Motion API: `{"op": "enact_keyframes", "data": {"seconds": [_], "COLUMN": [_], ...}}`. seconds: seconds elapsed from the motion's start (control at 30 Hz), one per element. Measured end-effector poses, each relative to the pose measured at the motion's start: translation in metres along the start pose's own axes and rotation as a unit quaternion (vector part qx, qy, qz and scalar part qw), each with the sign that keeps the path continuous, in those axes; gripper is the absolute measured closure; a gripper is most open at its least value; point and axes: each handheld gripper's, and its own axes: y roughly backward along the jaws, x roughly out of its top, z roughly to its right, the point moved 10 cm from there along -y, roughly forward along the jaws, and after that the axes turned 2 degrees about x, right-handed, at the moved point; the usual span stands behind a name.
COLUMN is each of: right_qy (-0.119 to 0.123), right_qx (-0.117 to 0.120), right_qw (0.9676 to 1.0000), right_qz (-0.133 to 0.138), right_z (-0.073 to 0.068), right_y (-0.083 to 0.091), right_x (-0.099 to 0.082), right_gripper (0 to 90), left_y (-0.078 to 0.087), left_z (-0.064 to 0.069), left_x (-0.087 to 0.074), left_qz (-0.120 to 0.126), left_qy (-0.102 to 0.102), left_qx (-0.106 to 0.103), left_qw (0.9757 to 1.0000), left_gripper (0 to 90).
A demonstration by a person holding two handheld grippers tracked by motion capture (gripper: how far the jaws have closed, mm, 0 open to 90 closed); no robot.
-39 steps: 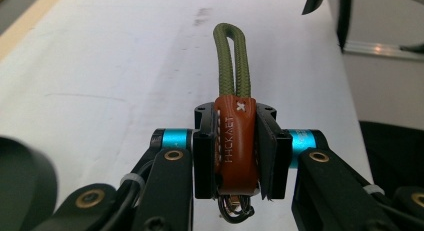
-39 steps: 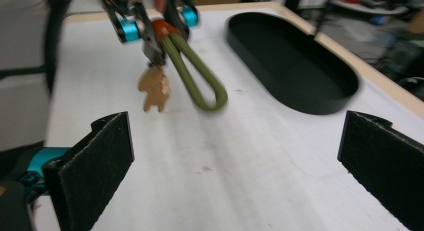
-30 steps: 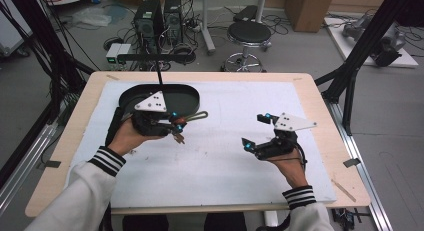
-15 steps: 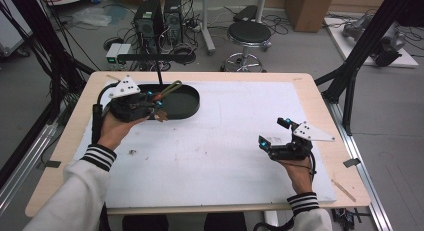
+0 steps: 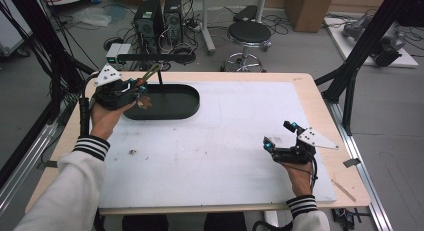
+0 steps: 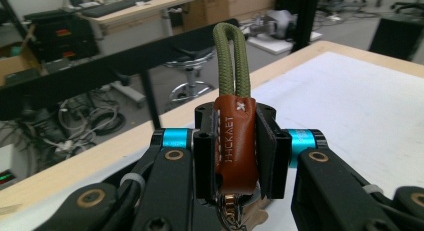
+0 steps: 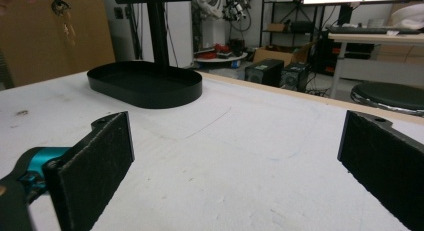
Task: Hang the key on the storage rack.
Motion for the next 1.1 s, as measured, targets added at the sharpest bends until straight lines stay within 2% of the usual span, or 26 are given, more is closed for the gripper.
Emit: {"op": "enact_keyframes", "data": {"seconds": [0.07, 0.23, 0.4, 0.6, 0.63, 0.9, 1.1], "right_qy": [0.000, 0.011, 0.009, 0.006, 0.012, 0.001, 0.003], "right_qx": [-0.005, -0.016, -0.020, -0.018, -0.020, -0.026, -0.025], "right_qw": [1.0000, 0.9997, 0.9994, 0.9995, 0.9994, 0.9990, 0.9991], "right_qz": [0.003, 0.011, 0.026, 0.027, 0.027, 0.035, 0.035], "right_z": [0.001, 0.004, 0.004, 0.003, 0.004, 0.007, 0.008], "right_y": [0.002, 0.006, 0.009, 0.008, 0.008, 0.010, 0.010], "right_x": [-0.002, -0.005, -0.008, -0.015, -0.015, -0.022, -0.025], "right_gripper": [0.4, 0.4, 0.4, 0.4, 0.4, 0.4, 0.4], "left_y": [-0.002, -0.007, -0.015, -0.023, -0.024, -0.032, -0.038], "left_z": [-0.006, -0.018, -0.035, -0.045, -0.046, -0.051, -0.056], "left_x": [0.001, -0.003, -0.004, -0.006, -0.006, -0.013, -0.018], "left_qz": [0.005, -0.008, -0.010, -0.016, -0.015, -0.021, -0.027], "left_qy": [0.005, 0.005, 0.005, 0.008, 0.009, 0.011, 0.017], "left_qx": [0.007, 0.021, 0.047, 0.058, 0.060, 0.069, 0.077], "left_qw": [1.0000, 0.9997, 0.9988, 0.9982, 0.9980, 0.9973, 0.9965], "left_gripper": [72.8, 72.8, 72.9, 72.8, 72.8, 72.9, 72.8]}}
